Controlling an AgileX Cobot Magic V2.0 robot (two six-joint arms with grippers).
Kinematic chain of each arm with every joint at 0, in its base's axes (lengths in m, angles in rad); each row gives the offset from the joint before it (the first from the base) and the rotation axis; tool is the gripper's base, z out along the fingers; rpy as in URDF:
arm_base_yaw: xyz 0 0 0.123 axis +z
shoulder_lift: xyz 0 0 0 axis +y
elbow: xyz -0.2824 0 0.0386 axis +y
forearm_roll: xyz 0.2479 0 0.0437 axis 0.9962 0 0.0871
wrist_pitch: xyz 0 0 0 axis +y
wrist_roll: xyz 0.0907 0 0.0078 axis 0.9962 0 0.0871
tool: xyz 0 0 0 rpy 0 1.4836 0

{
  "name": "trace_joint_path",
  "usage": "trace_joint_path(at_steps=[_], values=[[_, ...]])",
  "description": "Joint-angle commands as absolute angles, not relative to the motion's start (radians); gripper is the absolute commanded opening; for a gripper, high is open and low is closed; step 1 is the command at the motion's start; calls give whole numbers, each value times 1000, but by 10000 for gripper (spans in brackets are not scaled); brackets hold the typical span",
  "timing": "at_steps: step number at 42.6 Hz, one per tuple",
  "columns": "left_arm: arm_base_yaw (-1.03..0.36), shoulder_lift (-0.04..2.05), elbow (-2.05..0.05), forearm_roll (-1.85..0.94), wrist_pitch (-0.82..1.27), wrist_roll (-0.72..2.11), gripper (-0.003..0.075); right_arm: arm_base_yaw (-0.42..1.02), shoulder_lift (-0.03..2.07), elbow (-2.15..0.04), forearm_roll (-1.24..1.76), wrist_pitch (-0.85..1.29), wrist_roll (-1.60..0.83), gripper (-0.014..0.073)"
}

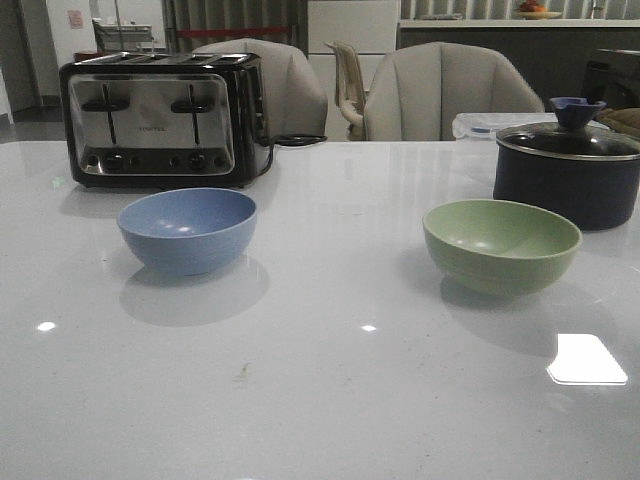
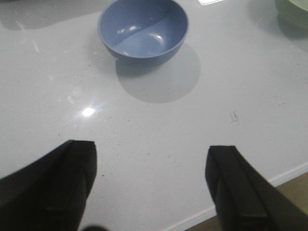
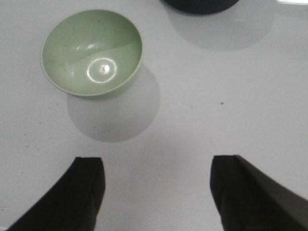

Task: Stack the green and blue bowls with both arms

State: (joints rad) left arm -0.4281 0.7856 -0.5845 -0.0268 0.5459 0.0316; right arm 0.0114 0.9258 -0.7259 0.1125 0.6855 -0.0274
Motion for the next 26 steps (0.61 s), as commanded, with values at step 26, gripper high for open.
trace_joint_path(at_steps=[26], values=[[-526,787,-623,-29,435,31,531,8,1635,-1165,229,608,-76,567]])
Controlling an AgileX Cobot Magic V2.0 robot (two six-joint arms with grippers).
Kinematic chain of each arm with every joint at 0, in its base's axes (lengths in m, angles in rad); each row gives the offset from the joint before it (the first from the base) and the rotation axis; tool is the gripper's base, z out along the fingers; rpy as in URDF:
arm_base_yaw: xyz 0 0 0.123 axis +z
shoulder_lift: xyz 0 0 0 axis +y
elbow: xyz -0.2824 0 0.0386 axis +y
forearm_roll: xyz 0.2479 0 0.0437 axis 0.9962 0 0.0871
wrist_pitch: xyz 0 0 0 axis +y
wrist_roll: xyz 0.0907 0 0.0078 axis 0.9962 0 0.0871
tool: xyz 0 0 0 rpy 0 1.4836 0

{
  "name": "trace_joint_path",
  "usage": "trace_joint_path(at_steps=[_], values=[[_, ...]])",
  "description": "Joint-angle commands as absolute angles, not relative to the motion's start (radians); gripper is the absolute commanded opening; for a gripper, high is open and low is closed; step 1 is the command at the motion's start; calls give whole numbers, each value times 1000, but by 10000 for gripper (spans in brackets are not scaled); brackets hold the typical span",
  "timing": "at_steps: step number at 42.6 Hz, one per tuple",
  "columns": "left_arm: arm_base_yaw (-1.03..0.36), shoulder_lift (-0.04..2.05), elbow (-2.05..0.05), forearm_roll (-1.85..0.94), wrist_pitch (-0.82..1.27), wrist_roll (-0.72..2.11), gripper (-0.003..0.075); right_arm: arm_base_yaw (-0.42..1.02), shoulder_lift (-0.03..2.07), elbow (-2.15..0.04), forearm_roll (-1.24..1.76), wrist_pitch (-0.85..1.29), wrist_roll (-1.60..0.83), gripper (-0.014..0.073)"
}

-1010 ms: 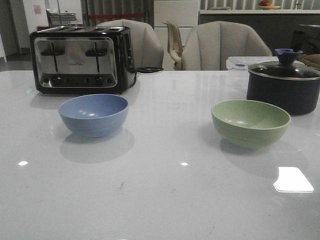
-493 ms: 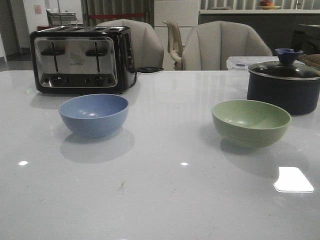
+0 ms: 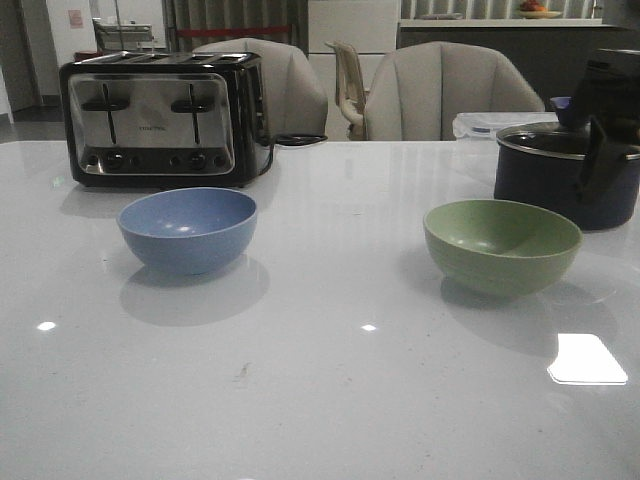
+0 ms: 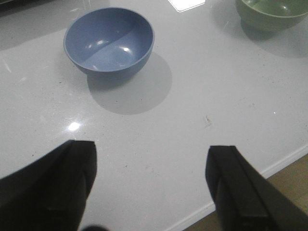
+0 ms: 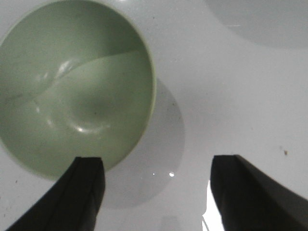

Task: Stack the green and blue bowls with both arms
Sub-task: 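Grip the green bowl rim with the right gripper and slide it toward the blue bowl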

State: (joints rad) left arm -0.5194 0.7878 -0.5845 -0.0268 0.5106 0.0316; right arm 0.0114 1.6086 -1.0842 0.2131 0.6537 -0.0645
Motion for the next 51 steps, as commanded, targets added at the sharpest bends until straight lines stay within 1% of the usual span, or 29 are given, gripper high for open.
trace_joint_path(at_steps=[1,11,15,25,34,39,44,51], values=[[-526,787,-623,-29,435,31,531,8,1653,-1178,230,608,-76,567],[-526,787,-623,-29,435,31,531,8,1814,-1294,242,618,-76,563],[-526,787,-623,-29,435,31,531,8,1851,-1316,242,623,-76,517],[-526,787,-623,-29,435,31,531,8,1878,-1323,242,624,-76,286],[-526,787,-623,-29,435,31,531,11,1874,-1339,243,660,-76,118],[-526,787,-623,-29,435,31,531,32,1854,-1368,242,684,-93,43],[-526,787,-623,-29,435,31,531,79,1837,-1429,242,718,-102,34],[-526,787,-623,-29,435,31,531,182,1841,-1513,242,738,-102,34]])
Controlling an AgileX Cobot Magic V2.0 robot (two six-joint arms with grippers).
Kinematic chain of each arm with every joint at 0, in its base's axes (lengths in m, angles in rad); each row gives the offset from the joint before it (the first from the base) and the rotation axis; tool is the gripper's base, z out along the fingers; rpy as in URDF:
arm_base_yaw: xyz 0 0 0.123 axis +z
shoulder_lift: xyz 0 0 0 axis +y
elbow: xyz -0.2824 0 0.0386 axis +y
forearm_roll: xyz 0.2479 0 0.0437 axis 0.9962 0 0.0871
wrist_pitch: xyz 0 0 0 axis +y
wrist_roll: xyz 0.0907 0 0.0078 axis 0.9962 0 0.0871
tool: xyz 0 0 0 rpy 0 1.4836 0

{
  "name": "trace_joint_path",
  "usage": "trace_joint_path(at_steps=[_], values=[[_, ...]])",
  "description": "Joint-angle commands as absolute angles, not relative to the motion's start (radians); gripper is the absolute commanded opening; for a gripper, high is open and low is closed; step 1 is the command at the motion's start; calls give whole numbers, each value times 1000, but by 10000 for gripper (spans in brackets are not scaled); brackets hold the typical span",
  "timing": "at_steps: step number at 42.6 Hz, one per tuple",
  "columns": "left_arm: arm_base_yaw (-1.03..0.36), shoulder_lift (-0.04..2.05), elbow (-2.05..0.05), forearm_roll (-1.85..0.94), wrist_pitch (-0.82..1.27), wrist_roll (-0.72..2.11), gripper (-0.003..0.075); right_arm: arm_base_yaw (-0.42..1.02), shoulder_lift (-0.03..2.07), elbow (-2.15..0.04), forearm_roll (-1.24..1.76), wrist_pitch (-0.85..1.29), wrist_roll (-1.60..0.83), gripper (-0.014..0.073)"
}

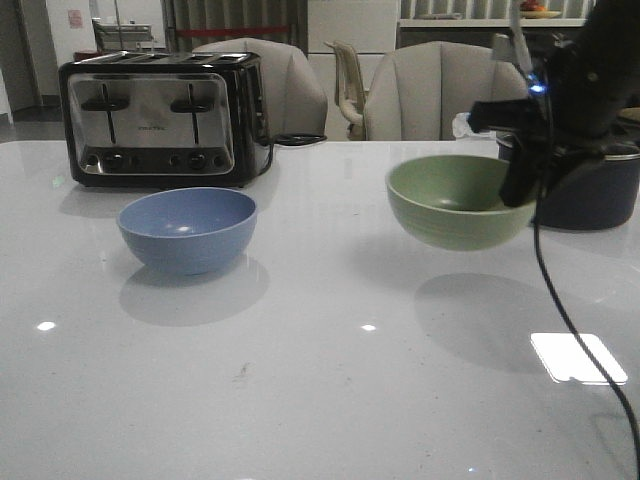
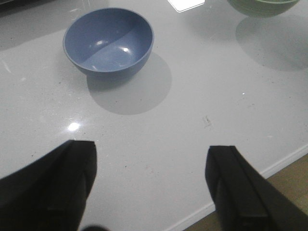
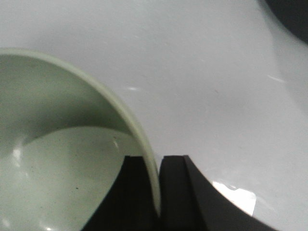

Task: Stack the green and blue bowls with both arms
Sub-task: 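Grip the green bowl rim with the right gripper and slide it toward the blue bowl, then open the right gripper and lift it away from the green bowl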

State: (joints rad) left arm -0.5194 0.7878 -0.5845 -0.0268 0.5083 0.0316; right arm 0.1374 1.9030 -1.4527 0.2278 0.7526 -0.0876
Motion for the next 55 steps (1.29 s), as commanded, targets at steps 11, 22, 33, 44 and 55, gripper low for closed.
trace_joint_path(at_steps=[11,22,33,44,55], values=[[-526,787,-623,-29,435,31,531,319,1878,-1518,242,627,-102,34],[-526,787,-623,-29,435,31,531,337,1950,-1518,242,626,-101,67],[-526,787,-623,-29,435,31,531,337,1972,-1518,242,645,-101,356],[-526,787,-623,-29,435,31,531,336,1914,-1520,241,663,-101,412],[-526,787,-623,-30,435,31,531,357,1716,-1477,221,684,-157,412]])
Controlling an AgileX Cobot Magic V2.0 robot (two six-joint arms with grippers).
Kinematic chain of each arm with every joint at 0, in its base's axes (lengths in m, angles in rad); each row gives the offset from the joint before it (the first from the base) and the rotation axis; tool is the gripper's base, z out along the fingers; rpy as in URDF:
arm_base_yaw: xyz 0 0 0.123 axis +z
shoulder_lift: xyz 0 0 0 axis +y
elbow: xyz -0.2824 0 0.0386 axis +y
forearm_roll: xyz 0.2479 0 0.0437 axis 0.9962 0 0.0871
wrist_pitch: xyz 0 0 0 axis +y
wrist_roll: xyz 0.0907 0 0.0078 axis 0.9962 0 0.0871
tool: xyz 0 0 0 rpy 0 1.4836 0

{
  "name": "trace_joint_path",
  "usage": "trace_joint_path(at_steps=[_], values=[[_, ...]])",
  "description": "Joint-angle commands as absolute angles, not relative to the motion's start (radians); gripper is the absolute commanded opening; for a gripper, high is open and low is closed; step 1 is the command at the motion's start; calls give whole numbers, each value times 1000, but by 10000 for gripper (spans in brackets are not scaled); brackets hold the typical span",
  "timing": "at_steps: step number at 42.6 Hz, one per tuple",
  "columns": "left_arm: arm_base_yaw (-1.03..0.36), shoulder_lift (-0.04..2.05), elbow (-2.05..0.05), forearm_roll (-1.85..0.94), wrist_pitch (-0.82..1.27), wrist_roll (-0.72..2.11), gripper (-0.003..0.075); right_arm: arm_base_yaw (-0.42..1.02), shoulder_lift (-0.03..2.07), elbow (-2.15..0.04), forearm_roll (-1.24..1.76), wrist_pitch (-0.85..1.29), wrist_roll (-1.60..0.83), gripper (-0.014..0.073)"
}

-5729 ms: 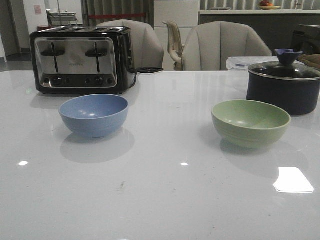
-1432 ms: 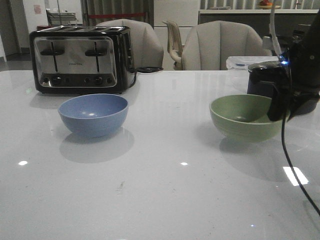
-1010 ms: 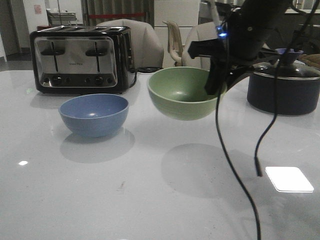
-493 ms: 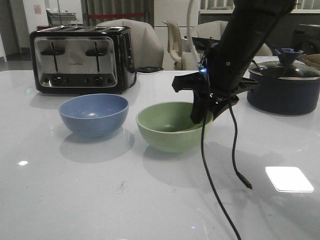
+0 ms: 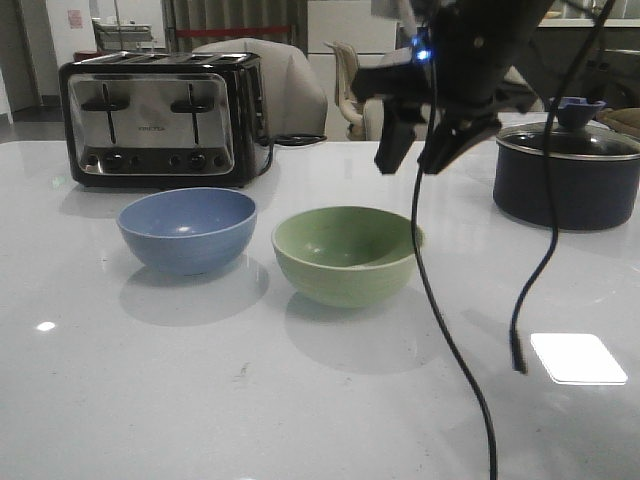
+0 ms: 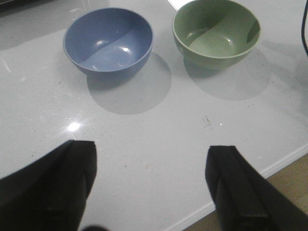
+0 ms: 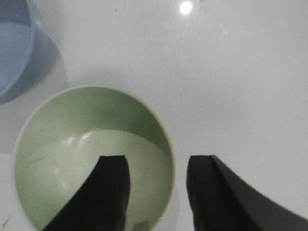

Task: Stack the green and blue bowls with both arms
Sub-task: 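Open the right gripper and lift it away from the green bowl, then lower the left gripper onto the blue bowl rim and grasp it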

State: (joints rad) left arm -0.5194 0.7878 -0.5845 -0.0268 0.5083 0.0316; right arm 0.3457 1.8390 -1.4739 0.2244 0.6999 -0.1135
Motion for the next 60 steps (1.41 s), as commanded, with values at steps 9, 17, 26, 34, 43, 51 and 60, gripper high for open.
trace_joint_path(at_steps=[9,17,26,34,43,51,60], values=[[-526,787,-623,-30,435,31,531,402,1500,-1321,212,715,-218,409],[-526,787,-623,-30,435,31,531,403,1275,-1102,212,707,-218,409],[-526,787,-623,-30,435,31,531,403,1041,-888,173,707,-184,409],[-526,787,-623,-30,447,31,531,403,876,-761,57,708,-24,409],[-526,810,-649,-30,519,31,531,403,777,-700,28,707,27,409],[-524,926,-773,-26,631,31,531,403,770,-699,28,715,27,409],[-415,1142,-931,-26,749,29,531,403,770,-699,28,715,27,409]])
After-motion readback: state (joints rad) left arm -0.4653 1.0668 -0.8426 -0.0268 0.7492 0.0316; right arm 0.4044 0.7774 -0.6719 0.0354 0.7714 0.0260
